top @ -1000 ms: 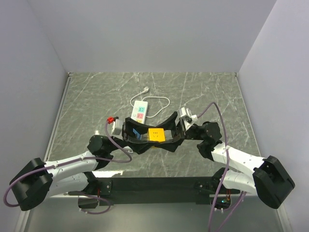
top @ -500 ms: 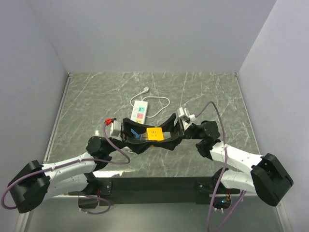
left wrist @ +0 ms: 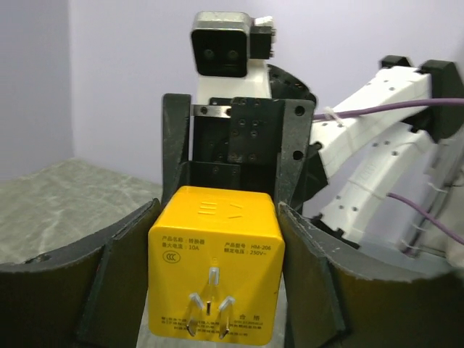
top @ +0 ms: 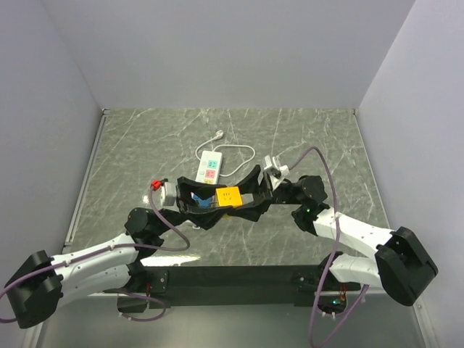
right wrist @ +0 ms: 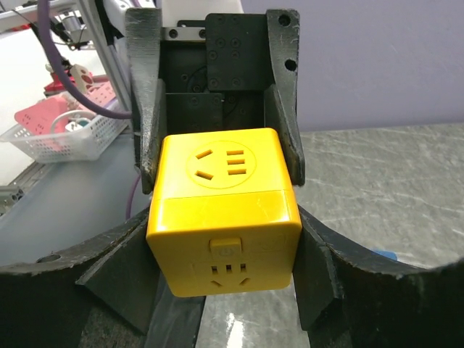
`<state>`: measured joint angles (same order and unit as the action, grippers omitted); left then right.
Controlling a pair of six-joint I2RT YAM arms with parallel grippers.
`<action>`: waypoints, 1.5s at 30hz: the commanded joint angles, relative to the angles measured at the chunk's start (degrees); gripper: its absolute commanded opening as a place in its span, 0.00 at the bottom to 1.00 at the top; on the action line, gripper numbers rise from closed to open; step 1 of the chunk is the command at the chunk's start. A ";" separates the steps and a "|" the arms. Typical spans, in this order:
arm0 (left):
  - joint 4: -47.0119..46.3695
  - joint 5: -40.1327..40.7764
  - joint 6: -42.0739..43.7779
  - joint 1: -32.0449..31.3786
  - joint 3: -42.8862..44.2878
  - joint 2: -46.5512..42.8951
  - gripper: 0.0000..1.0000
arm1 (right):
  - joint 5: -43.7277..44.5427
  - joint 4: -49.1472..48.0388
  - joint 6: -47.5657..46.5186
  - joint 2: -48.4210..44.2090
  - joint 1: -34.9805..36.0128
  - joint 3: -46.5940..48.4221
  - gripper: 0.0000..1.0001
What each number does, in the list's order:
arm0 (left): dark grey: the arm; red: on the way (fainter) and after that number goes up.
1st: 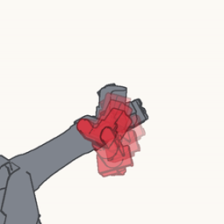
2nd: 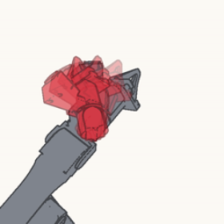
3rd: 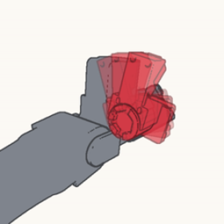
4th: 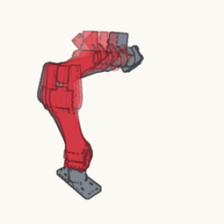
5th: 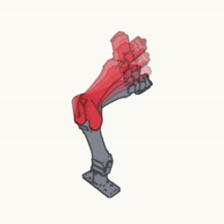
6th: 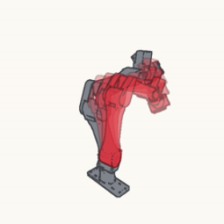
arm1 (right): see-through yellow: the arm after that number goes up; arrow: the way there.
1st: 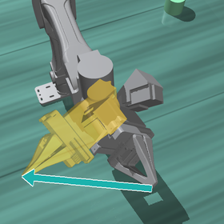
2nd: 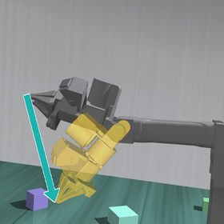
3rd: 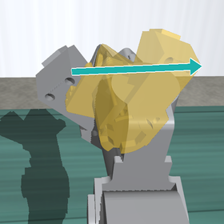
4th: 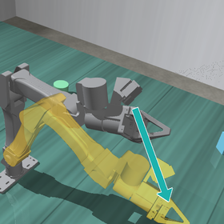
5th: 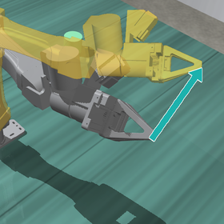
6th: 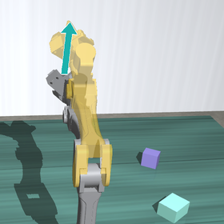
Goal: Insert the plug
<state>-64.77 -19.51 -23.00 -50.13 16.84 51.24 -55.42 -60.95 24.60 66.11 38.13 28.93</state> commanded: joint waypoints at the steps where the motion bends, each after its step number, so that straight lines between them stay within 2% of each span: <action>1: -2.99 8.95 4.72 0.47 -1.46 -4.47 0.68 | 6.64 2.16 -0.35 2.09 -4.20 1.57 0.00; 9: 0.09 10.63 4.29 3.63 -4.00 -7.65 0.70 | 4.62 -4.96 5.37 10.26 -8.07 2.01 0.00; 13: 0.70 12.47 4.37 4.25 -4.45 -6.51 0.70 | 4.52 -3.75 4.59 13.34 -8.07 4.03 0.00; 16: 5.78 17.73 4.46 5.74 -4.01 -7.38 0.70 | 7.15 4.76 -0.94 13.70 -8.16 7.27 0.00; 20: 14.91 22.49 3.06 8.46 -4.27 -8.44 0.69 | 13.39 23.72 -13.84 12.91 -8.07 12.81 0.00; 26: 21.26 26.62 5.51 8.65 -4.72 -5.38 0.63 | 20.77 37.29 -20.64 14.57 -9.03 21.34 0.00; 28: 21.09 27.50 6.21 8.38 -4.27 -2.04 0.60 | 21.40 37.83 -20.21 15.45 -9.74 22.92 0.00; 32: 24.16 38.28 8.58 3.83 -1.73 3.68 0.60 | 22.02 39.06 -19.42 15.37 -11.06 23.72 0.00; 35: 26.97 43.13 8.07 1.36 0.64 6.67 0.60 | 22.72 39.85 -20.03 14.58 -11.59 23.19 0.00; 42: 32.16 46.57 6.05 -0.85 5.12 10.88 0.64 | 22.72 38.71 -19.94 12.91 -12.29 20.82 0.00; 45: 37.32 52.18 4.81 -3.39 8.63 15.18 0.67 | 21.93 38.01 -19.68 12.56 -12.38 20.20 0.00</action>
<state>-32.45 26.52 -16.80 -51.40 20.91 63.05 -33.36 -19.66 5.39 81.45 26.20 49.12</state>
